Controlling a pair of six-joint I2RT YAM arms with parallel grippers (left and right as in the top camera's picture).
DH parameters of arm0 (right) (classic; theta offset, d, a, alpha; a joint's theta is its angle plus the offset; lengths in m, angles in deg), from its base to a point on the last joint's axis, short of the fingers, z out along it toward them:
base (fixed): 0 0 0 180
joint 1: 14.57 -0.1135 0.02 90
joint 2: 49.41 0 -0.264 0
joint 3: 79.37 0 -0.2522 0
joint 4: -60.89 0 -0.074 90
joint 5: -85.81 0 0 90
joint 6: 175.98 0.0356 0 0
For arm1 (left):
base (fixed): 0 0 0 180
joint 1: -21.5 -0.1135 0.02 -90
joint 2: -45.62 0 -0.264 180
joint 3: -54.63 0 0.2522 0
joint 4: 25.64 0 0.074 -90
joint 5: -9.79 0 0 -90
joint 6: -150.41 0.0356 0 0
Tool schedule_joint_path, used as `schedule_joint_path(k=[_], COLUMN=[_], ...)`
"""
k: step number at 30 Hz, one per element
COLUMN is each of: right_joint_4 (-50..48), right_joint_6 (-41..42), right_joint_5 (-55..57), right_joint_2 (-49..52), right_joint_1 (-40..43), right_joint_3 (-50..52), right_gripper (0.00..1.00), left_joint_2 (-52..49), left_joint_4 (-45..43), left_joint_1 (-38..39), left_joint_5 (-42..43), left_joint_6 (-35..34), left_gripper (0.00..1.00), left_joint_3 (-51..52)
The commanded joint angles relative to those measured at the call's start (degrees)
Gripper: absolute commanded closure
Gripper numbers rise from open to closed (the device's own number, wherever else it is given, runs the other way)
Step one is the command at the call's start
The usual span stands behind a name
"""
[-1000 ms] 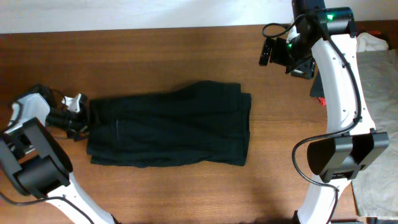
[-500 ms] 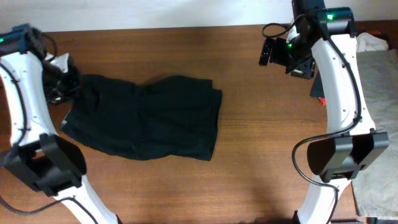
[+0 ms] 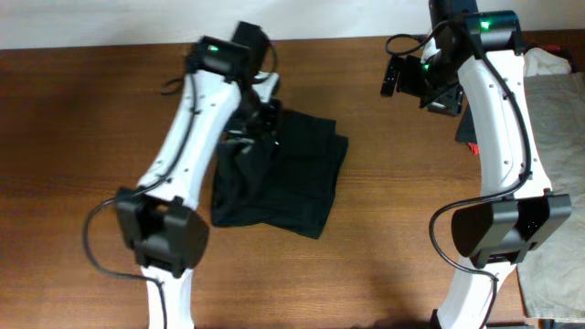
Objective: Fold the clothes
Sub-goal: 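Grasp the trousers' left end with the left gripper and fold it rightward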
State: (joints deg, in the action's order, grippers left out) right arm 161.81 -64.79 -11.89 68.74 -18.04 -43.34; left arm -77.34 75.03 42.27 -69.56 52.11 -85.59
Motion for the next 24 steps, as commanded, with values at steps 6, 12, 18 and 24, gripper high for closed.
schedule_joint_path(k=[6,12,18,24], right_joint_4=[0.0,0.0,0.0,0.0], right_joint_6=[0.1,0.1,0.1,0.1], right_joint_5=[0.9,0.9,0.9,0.9], right_joint_2=[-0.1,-0.1,-0.1,-0.1], right_joint_1=[-0.3,-0.3,-0.3,-0.3], right_joint_3=[-1.0,-1.0,-1.0,-1.0], right_gripper=[0.01,0.01,0.01,0.01], left_joint_2=[-12.7,-16.7,-11.3,-11.4], left_joint_4=[-8.3,-8.6,4.4,5.2], left_joint_1=[11.2,12.1,5.8,0.5], left_joint_5=[3.5,9.2,12.0,15.6], left_joint_6=[-2.6,3.7,7.1,10.9], left_gripper=[0.85,0.01,0.01,0.63], left_joint_3=[-0.7,-1.8,-22.9,-8.1])
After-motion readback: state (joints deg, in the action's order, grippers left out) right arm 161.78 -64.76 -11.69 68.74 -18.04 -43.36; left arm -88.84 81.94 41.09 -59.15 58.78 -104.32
